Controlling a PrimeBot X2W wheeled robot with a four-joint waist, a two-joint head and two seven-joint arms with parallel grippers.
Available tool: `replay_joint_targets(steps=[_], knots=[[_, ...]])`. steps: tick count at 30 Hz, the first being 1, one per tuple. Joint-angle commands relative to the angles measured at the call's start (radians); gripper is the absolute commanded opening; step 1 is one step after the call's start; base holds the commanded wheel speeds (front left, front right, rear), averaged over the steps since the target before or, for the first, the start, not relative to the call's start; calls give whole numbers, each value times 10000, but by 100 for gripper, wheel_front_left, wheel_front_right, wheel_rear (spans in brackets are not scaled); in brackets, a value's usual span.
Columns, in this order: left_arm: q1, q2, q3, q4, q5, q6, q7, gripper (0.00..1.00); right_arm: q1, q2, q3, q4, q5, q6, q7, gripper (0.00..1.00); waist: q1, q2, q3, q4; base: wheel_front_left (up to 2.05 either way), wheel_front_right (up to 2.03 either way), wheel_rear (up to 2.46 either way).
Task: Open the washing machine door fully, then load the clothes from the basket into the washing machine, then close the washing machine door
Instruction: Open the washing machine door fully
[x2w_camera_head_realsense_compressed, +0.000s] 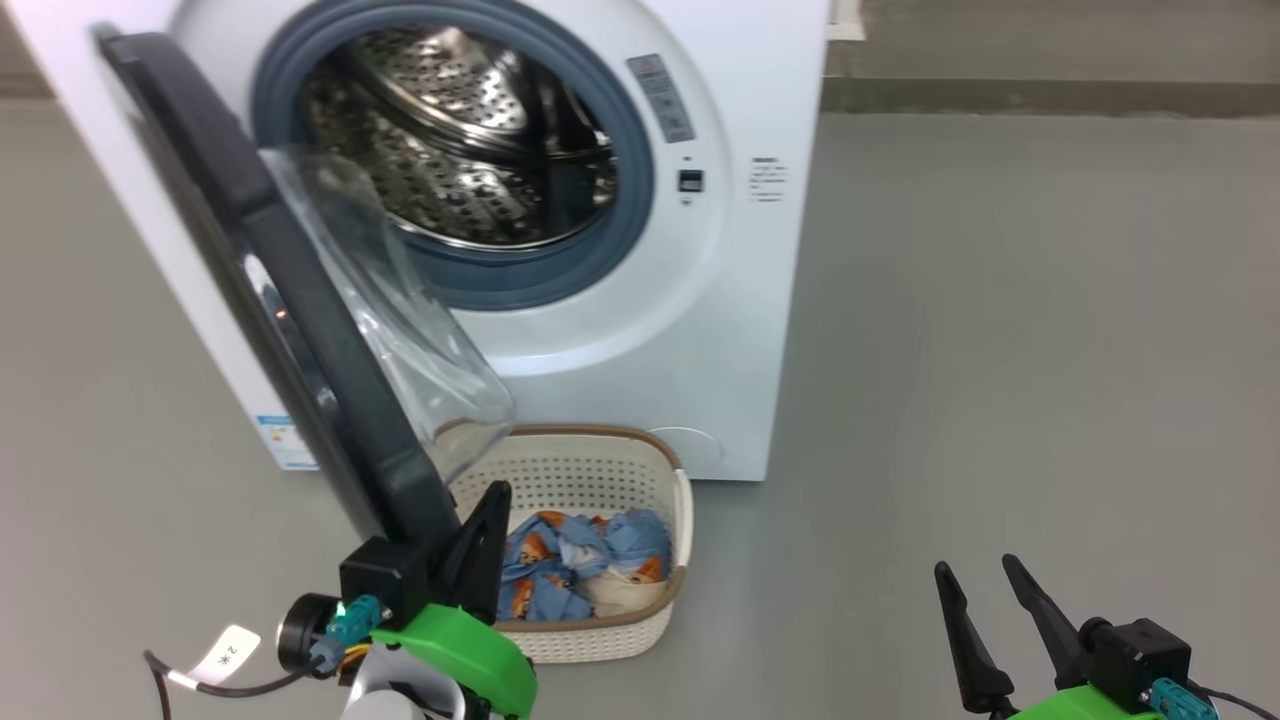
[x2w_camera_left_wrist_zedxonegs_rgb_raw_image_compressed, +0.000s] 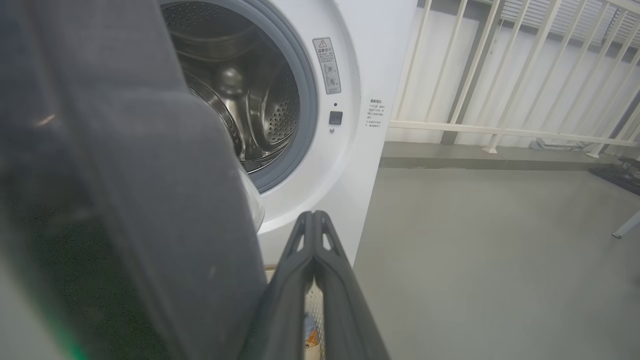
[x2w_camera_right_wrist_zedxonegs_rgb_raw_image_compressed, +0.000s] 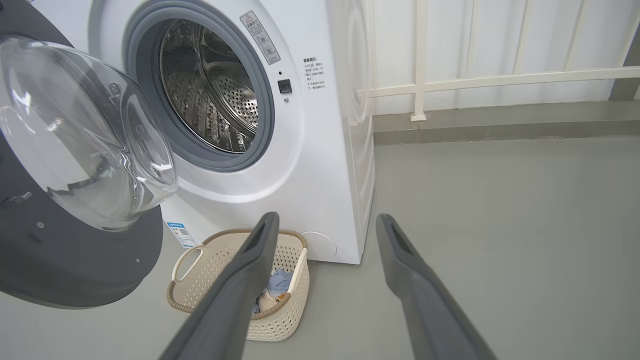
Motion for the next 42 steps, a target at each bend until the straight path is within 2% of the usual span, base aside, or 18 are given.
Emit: replay_joint_targets(steps=[1,22,35,42], knots=[[-140,425,633,-97,87,94,-60,0,-173,-28,245,-202,-42,17,-132,100,0,0,-73,478,0,0,0],[354,651,1285,-279,-125,294,-61,0,-78,112,373,-88,-44,17,-132,100,0,0,-147,1837,0,0,0],[667,976,2397,-606,-388,551,-61,0,-56,35,544,-34,-47,17,-132,100,0,0,-15,2104,0,0,0],[688,1085,3189,-982,-474,666,-61,0,-107,-227,649,-85,-57,17,-130,100,0,0,407,2165,0,0,0]])
